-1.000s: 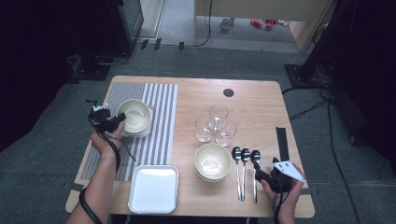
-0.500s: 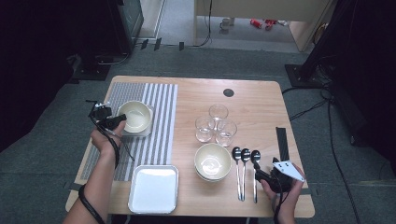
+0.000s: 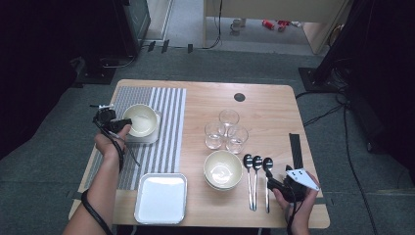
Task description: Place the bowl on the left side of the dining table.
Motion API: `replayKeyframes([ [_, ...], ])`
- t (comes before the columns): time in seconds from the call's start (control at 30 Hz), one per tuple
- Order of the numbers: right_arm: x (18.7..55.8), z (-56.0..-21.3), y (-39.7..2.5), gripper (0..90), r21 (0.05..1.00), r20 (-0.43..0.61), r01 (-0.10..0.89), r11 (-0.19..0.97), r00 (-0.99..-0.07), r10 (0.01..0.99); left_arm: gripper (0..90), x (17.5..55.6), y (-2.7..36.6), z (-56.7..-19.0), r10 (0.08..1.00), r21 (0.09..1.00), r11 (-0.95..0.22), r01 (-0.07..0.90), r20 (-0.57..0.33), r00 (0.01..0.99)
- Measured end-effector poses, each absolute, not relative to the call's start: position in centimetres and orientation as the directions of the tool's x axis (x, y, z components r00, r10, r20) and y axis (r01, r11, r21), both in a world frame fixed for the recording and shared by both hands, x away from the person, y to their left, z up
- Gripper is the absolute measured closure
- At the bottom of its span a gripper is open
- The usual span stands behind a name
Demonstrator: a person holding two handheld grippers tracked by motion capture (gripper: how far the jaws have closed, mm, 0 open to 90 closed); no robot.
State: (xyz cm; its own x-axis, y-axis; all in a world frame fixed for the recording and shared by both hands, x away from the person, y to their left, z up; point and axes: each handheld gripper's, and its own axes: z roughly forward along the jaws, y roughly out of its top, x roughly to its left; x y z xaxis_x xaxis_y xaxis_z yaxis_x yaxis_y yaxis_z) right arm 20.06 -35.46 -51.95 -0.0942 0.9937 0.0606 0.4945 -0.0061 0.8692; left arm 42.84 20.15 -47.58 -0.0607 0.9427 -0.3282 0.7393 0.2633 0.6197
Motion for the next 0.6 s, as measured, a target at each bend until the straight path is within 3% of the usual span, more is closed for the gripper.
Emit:
replayKeyframes([
  [0.6, 20.05, -51.95, -35.46, 23.0, 0.869, 0.06, 0.494, -0.006, -0.094, 0.994, 79.7, 44.02, 20.78, -48.14, 0.944, 0.583, 0.269, 0.767, -0.317, -0.09],
])
